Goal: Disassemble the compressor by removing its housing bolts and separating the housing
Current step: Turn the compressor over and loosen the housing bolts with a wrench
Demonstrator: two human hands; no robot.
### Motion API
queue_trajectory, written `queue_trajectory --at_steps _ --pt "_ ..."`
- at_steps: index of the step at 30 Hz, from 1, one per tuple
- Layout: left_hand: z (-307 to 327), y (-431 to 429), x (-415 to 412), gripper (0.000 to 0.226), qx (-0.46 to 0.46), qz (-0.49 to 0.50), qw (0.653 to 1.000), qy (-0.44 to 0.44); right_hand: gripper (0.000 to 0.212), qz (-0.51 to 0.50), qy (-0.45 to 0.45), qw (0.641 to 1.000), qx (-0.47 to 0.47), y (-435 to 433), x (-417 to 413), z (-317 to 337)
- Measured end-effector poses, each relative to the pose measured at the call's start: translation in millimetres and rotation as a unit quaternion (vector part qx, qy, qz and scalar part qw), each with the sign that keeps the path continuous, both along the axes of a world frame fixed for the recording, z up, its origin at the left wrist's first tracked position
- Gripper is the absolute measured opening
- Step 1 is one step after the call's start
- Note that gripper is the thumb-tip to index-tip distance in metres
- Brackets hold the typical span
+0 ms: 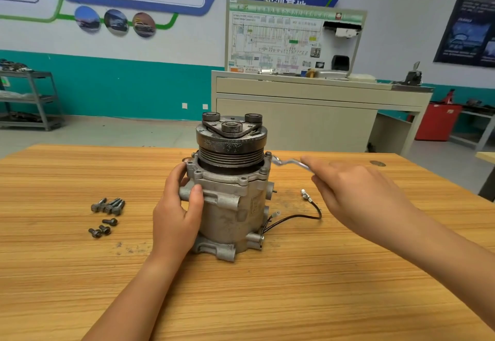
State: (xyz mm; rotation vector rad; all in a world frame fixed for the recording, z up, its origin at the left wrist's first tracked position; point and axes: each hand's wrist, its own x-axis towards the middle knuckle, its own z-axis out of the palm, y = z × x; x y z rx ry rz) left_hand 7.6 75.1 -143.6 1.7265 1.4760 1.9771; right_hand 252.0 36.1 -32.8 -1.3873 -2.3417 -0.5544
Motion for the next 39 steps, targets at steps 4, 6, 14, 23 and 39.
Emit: queue_trajectory --at_steps 4,6,14,23,39 --pt "1.1 -1.4 0.8 0.066 -0.004 -0.006 1.000 -0.005 0.042 -0.032 -0.022 0.998 -0.047 -1.0 -9.1 2.0" --pt "1.1 -1.2 0.3 0.060 -0.006 -0.007 1.000 -0.009 0.042 -0.043 -0.022 0.997 -0.058 -0.5 -14.8 3.5" --pt "-1.4 1.1 0.9 0.057 -0.001 -0.008 1.000 -0.012 0.044 -0.099 -0.225 0.967 -0.073 -24.2 -59.5 21.5" --pt "-0.5 1.9 0.7 0.056 0.006 -0.020 1.000 -0.022 0.046 -0.048 -0.268 0.962 0.001 21.3 -17.0 25.3" --pt "-2.2 3.1 8.4 0.051 0.019 -0.013 0.997 -0.077 0.026 0.124 0.297 0.942 0.096 48.6 -16.1 -0.2"
